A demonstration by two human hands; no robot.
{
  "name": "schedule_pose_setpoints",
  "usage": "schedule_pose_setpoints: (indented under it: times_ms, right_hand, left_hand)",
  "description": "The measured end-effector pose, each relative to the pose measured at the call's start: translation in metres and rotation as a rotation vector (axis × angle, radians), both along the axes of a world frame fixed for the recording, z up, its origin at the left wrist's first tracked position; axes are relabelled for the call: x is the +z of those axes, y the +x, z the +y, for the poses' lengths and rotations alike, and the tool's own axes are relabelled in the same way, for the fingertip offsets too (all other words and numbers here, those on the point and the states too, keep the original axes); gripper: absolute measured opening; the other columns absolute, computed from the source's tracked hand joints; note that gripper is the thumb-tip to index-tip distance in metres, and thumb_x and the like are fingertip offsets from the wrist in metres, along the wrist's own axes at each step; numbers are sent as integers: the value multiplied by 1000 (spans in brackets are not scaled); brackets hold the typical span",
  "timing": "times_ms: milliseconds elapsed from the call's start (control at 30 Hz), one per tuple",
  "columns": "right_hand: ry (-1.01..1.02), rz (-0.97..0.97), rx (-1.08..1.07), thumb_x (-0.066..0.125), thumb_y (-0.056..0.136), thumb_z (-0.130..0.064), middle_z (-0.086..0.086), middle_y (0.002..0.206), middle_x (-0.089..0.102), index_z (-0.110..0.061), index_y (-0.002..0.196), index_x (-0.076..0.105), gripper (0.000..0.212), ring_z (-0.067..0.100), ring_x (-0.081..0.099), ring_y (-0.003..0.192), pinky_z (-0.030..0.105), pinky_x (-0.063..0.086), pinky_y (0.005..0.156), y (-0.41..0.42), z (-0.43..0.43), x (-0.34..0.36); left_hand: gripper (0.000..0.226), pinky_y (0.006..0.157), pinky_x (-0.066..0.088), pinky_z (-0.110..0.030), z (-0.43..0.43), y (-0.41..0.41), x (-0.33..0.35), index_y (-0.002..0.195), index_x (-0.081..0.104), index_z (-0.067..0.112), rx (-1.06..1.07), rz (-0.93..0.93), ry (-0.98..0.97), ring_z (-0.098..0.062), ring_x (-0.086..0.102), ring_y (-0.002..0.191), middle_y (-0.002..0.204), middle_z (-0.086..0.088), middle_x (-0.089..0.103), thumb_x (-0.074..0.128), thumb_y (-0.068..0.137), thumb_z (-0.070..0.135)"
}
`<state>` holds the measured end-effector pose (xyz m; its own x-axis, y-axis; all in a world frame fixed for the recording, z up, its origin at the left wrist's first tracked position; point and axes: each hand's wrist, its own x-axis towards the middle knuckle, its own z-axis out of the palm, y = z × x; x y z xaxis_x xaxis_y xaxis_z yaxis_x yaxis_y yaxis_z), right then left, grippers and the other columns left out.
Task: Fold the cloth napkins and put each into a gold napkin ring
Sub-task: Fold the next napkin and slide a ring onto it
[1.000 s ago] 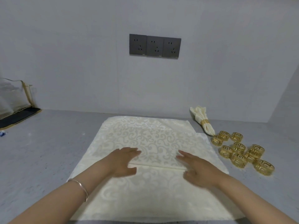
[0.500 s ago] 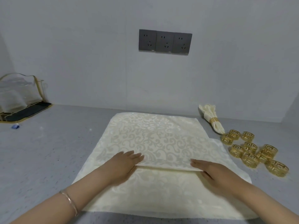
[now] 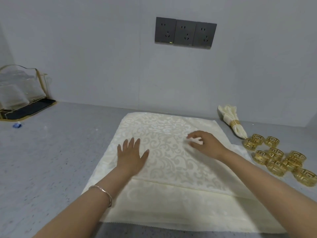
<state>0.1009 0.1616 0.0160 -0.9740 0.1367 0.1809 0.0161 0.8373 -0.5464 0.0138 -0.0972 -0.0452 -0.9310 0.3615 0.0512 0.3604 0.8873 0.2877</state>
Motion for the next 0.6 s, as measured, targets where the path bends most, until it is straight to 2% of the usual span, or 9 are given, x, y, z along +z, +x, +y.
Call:
schedule_pose_setpoints:
  times_ms: [67,133,233,333,433,533,600]
  right_hand:
    - [81,-109,-6,67,86,-34,-3,136,49,-21,125,54,43,16,47,124,22,35,100,-31,-9,-1]
    - [118,-259,-31,65,85,-44,-1,148,35,-21,139,40,63,18,36,135,28,30,109,-57,-15,-4]
    - [190,-395,-125,57,85,-57,1,151,31,-20,145,30,75,23,33,137,35,29,111,-90,-19,-14]
    - [301,-384,-195,50,84,-63,3,133,45,-17,134,43,69,24,42,125,35,37,100,-114,-26,-20]
    - [271,-326,-199,49,83,-60,-2,97,60,-17,102,55,47,22,54,99,31,38,84,-129,-44,-19]
    - [99,-274,-134,51,83,-53,-5,94,63,-19,100,58,39,18,57,96,32,40,91,-144,-70,-20]
    - [79,-245,-53,55,84,-50,-9,98,55,-22,99,54,31,16,52,97,33,38,97,-155,-87,-20]
  left_hand:
    - [69,118,-7,-46,-1,-2,-9,153,6,24,-6,-23,-36,-26,-8,148,161,-3,-2,19,96,60]
    - [69,118,-9,-46,-2,-3,-14,154,4,26,-12,-8,-54,-26,-11,147,161,-3,-6,16,96,61]
    - [69,118,-9,-46,-1,-3,-15,153,1,27,-16,-2,-60,-27,-13,147,161,-3,-8,15,95,62]
    - [70,118,-9,-46,0,-2,-16,153,2,27,-5,22,-59,-30,-13,147,161,-2,-7,17,95,63]
    - [70,118,-9,-46,-1,-3,-17,153,3,27,2,48,-44,-30,-12,147,161,-2,-6,17,94,63]
    - [72,118,-9,-45,-1,-5,-19,153,3,28,1,43,-33,-28,-13,147,161,-2,-6,14,93,67]
    - [85,118,-10,-45,-1,-4,-19,153,3,28,3,39,-40,-27,-13,147,161,-1,-6,0,82,74]
